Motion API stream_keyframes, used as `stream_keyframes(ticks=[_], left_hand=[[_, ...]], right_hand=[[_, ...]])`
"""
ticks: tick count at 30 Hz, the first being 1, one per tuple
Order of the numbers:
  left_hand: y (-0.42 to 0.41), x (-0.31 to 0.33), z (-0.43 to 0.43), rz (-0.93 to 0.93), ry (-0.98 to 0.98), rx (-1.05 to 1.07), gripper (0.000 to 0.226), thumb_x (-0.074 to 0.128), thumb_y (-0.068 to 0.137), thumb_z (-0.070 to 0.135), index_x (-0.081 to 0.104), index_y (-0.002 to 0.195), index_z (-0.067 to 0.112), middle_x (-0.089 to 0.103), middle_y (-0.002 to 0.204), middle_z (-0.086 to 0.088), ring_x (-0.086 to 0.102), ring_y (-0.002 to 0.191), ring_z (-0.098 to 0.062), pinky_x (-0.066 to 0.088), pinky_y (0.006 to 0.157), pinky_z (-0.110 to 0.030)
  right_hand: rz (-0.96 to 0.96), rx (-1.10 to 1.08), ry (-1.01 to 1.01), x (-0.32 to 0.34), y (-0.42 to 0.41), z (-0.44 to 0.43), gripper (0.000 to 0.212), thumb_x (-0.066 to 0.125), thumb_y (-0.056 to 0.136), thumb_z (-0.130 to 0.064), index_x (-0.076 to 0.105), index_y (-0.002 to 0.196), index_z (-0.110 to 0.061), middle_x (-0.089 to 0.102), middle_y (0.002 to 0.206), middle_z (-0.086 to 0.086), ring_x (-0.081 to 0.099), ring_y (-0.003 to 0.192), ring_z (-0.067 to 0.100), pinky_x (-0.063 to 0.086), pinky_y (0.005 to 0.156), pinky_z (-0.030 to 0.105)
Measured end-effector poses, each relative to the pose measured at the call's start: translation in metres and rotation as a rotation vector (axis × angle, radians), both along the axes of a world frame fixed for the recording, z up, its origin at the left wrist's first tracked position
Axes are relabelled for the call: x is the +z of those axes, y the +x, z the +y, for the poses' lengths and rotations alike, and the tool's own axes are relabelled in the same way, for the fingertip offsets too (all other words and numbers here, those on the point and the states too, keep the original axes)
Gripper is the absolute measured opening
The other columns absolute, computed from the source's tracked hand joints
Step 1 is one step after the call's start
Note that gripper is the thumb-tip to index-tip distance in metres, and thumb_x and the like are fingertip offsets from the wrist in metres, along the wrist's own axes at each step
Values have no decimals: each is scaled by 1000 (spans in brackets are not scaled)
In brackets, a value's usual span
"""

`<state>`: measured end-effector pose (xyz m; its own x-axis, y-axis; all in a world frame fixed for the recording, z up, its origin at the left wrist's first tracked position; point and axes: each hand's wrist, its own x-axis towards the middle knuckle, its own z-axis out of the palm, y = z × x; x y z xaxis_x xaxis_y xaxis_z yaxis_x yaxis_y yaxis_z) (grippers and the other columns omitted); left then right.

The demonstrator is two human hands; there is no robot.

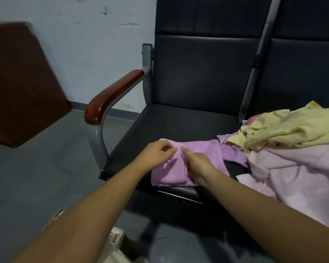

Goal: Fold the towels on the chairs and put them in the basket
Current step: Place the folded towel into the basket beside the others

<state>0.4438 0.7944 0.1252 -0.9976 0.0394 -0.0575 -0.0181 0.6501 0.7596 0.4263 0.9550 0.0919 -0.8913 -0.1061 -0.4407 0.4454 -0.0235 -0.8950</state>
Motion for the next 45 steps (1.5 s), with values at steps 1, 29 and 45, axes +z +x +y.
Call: stream_keyframes(ticks=[1, 29, 45], left_hand=[[0, -7, -4, 3, -46, 36, 17, 63, 95, 34, 73, 97, 21, 73, 90, 4, 71, 84, -13, 56, 84, -34], [-3, -8, -44, 5, 59, 444, 16, 66, 83, 27, 62, 82, 12, 65, 80, -5, 61, 78, -24, 45, 66, -32], [-9, -19, 5, -226, 130, 329, 20, 65, 89, 24, 58, 77, 10, 71, 94, -17, 70, 84, -28, 61, 80, -42]], right_hand=[[33, 53, 119, -3, 0, 2, 26, 69, 91, -24, 62, 73, -6, 61, 68, 9, 57, 58, 18, 46, 56, 27], [102, 307, 95, -3, 6, -34, 35, 55, 99, -33, 74, 105, -5, 75, 106, 9, 66, 103, 18, 49, 94, 28], [215, 110, 565, 13, -23, 22, 15, 61, 91, -22, 60, 99, -9, 64, 88, 5, 61, 77, 19, 48, 63, 30]])
